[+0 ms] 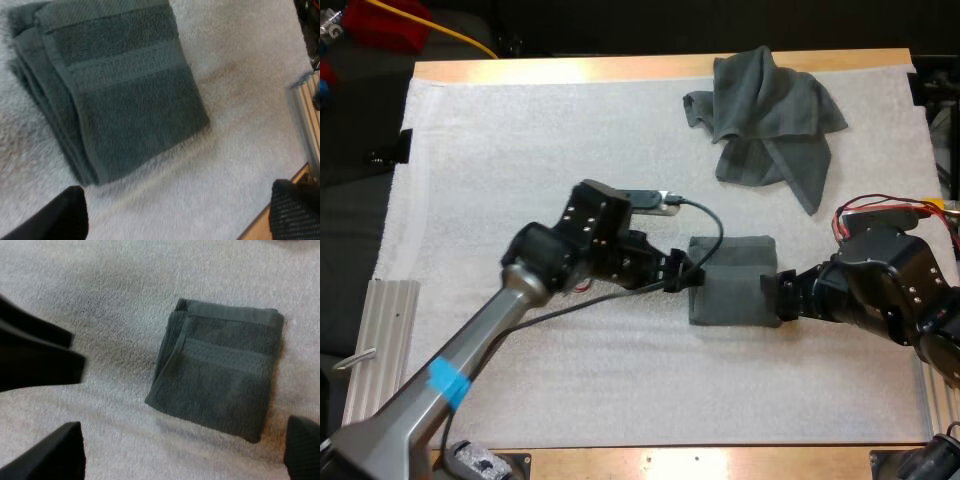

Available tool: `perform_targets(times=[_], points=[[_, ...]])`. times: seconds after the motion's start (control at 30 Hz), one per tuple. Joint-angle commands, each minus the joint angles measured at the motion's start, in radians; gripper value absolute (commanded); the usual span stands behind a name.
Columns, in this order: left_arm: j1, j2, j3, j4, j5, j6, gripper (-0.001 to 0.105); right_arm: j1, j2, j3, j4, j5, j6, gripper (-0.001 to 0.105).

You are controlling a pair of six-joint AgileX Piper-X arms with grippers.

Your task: Pick towel from pile, fold and stack

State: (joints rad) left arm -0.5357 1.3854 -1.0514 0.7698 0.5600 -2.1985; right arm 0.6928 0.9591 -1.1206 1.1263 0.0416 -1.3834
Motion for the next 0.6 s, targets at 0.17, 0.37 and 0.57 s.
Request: perform_targets(times=[0.17,0.37,0.57], points=[[-0.005,0.114,-0.001,-0.109,-0.036,-0.09,0.072,0.0,-0.008,-0.006,0.008,0.008,-0.011,0.078],[-0.005,0.205,-0.001,-0.136,-0.07,-0.107,0.072,0.0,-0.008,-0.006,0.008,0.008,-0.011,0.078],[-0.005,0.286,-0.001,-0.148,-0.067,-0.115,0.072,0.0,-0.008,-0.006,0.008,0.008,-0.011,0.078]])
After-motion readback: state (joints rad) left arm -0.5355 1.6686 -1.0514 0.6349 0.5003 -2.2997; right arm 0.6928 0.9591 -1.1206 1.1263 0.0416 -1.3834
